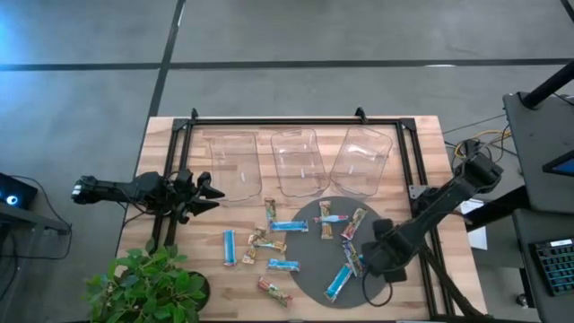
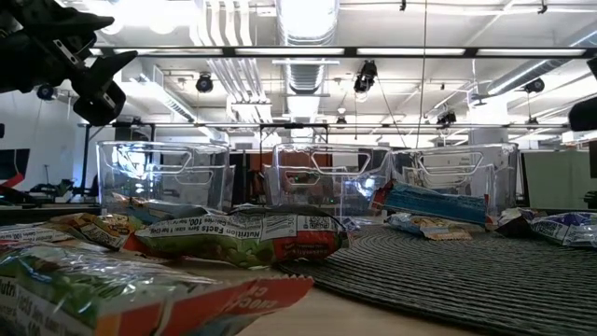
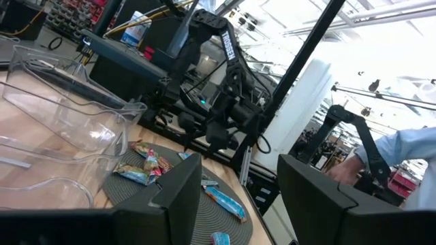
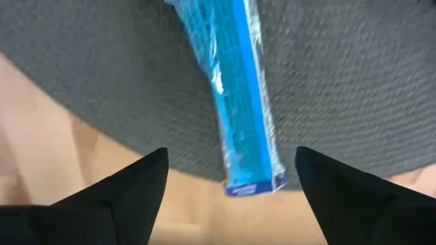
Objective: Pick and place Granola Bars by type
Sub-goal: Put the bottom right blue granola bar into the right transparent bin
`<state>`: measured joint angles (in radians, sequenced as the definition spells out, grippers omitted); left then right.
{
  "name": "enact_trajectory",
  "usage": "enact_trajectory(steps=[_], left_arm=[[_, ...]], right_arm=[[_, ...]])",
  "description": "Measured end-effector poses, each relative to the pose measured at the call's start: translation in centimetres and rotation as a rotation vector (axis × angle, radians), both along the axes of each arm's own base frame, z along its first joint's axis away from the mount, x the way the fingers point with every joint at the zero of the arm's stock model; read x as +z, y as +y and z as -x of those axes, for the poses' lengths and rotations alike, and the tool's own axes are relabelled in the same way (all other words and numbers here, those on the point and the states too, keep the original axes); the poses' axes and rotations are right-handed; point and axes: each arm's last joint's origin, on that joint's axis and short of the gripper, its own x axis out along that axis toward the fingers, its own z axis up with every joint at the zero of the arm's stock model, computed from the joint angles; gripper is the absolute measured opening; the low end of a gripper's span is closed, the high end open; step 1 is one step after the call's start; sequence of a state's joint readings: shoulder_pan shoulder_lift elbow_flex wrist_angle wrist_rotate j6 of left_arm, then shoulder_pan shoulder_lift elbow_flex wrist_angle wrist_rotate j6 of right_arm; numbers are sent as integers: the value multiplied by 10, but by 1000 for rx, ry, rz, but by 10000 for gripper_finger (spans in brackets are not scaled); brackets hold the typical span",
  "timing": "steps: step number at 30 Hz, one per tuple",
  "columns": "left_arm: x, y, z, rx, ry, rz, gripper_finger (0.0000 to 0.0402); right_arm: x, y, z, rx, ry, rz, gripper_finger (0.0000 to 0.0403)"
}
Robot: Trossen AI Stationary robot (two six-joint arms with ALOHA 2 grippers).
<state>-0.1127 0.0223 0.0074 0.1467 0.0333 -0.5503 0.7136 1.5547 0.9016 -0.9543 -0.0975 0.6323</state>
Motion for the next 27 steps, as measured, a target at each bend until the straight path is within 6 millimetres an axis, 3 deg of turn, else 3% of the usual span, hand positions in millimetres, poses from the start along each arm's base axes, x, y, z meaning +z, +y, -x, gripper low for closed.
enact_trajectory(steps=[8, 16, 21, 27], left_arm=[[0, 0, 0, 0, 2, 0, 177], [-1, 0, 0, 0, 8, -1, 177], [-1, 0, 0, 0, 9, -1, 177], [-2, 0, 0, 0, 15, -1, 177]], right_arm=[[-10, -1, -11, -12, -111, -57, 304], [-28, -6, -15, -30, -129, 25, 279], [-31, -4, -16, -30, -131, 9, 238], [-30, -4, -18, -53, -153, -3, 159]])
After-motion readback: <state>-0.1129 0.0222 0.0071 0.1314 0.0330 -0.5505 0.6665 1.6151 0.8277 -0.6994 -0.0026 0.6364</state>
